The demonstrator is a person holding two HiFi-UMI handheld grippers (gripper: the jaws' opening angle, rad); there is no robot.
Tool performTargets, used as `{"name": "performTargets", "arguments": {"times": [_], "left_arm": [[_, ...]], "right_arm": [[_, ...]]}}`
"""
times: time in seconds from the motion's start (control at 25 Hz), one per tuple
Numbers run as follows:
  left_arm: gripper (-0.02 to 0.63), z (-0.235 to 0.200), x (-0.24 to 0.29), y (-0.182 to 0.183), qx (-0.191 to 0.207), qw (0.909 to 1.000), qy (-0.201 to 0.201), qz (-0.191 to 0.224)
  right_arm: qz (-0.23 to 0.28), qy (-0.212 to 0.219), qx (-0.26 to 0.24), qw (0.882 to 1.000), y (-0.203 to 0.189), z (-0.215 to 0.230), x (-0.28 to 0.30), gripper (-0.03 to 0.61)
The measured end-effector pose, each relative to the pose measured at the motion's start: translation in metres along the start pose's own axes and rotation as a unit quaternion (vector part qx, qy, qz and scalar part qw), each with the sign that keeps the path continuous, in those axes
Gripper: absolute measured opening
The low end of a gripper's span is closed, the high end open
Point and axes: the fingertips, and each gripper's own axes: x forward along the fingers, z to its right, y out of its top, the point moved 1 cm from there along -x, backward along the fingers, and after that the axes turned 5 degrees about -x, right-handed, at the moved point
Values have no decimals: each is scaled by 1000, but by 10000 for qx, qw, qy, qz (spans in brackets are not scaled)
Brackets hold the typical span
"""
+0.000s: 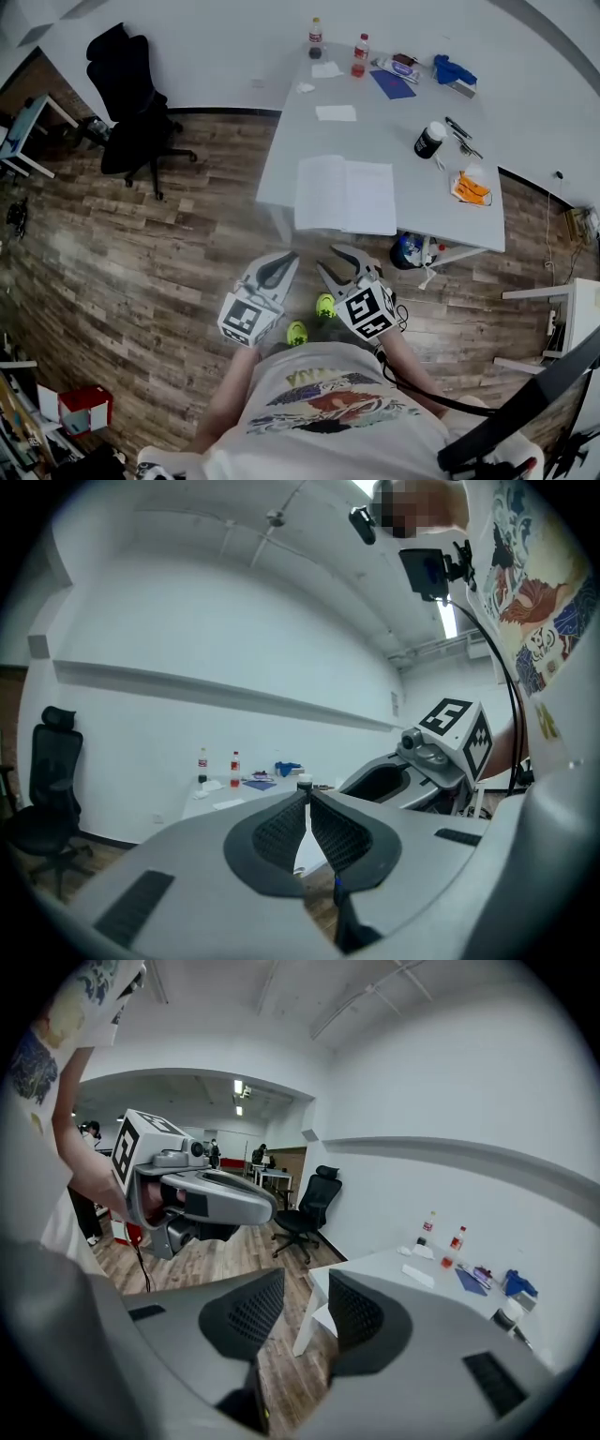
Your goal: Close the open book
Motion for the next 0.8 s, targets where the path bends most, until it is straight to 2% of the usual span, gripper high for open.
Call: {"name": "performTargets", "arguments": {"times": [0.28,0.56,0.8], "left_arm": [[14,-21,63,-7,148,9997,100,-159],[14,-43,104,-33,225,9993,91,-287],[14,-76,128,-70,207,9990,81,-380]], "right_arm": [[30,224,10,9997,-20,40,24,129],[-259,22,-14,9997,-53,78,62,155],[-707,-121,-107,9974,-95,93,100,175]]}}
